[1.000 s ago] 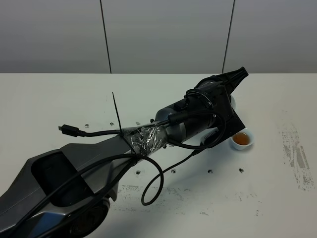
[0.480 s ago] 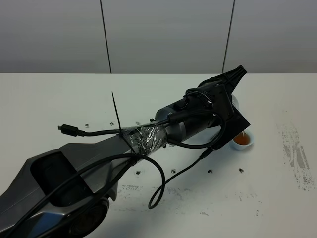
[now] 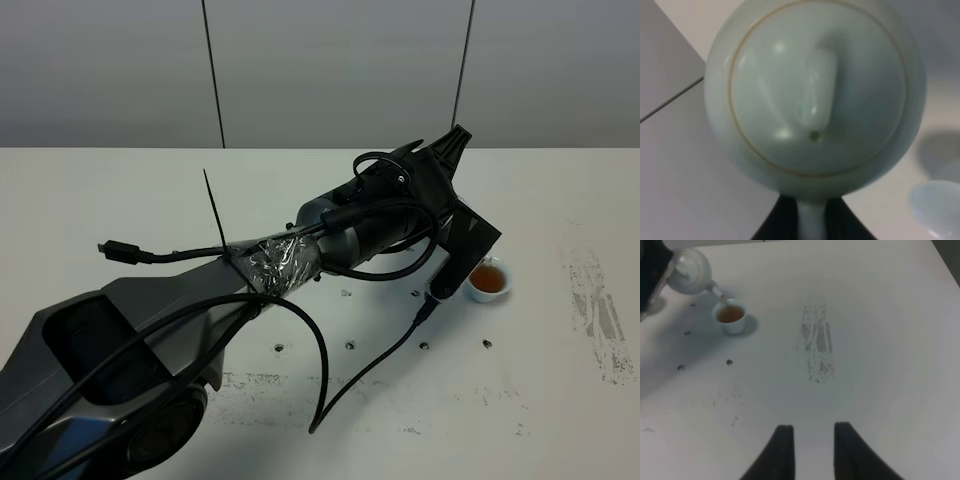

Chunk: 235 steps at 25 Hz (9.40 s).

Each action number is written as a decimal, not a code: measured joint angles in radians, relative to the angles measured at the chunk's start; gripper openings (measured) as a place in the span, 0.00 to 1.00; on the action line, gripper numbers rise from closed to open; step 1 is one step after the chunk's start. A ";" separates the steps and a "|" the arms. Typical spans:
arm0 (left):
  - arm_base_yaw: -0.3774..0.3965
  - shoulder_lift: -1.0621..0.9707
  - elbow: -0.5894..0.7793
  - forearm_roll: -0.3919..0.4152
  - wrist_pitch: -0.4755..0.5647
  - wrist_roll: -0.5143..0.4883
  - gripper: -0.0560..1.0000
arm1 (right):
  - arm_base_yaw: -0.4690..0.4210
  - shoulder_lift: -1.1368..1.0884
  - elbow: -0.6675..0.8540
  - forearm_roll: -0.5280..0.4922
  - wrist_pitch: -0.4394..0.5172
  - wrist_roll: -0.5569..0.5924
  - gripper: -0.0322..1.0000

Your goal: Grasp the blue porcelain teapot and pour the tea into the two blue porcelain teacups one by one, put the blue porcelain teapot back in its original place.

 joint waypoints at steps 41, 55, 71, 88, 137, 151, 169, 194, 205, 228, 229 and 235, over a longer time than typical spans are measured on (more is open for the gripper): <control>0.080 -0.221 0.424 -0.708 0.075 -0.702 0.16 | 0.000 0.000 0.000 0.001 0.000 0.000 0.24; 0.081 -0.218 0.430 -0.672 0.093 -0.689 0.16 | 0.000 0.000 0.000 0.001 0.000 0.000 0.24; 0.334 -0.335 0.336 -0.511 0.137 -0.425 0.16 | 0.000 0.000 0.000 0.001 0.000 0.000 0.24; 0.392 -0.209 0.182 -0.432 0.198 -0.014 0.16 | 0.000 0.000 0.000 0.001 0.000 0.000 0.24; 0.240 -0.127 0.181 0.037 0.123 0.013 0.16 | 0.000 0.000 0.000 0.001 0.000 0.000 0.24; 0.209 -0.127 0.181 0.128 0.122 0.013 0.16 | 0.000 0.000 0.000 0.001 0.000 0.000 0.24; 0.190 -0.127 0.181 0.211 0.121 0.027 0.16 | 0.000 0.000 0.000 0.001 0.000 0.000 0.24; 0.174 -0.127 0.181 0.264 0.078 0.106 0.16 | 0.000 0.000 0.000 0.001 0.000 0.000 0.24; 0.173 -0.127 0.181 0.294 0.053 0.106 0.16 | 0.000 0.000 0.000 0.001 0.000 0.000 0.24; 0.170 -0.126 0.212 0.350 0.037 0.109 0.16 | 0.000 0.000 0.000 0.001 0.000 0.000 0.24; 0.169 -0.124 0.216 0.348 0.037 0.109 0.16 | 0.000 0.000 0.000 0.001 0.000 0.000 0.24; 0.168 -0.123 0.222 0.348 0.030 0.109 0.16 | 0.000 0.000 0.000 0.001 0.000 0.000 0.24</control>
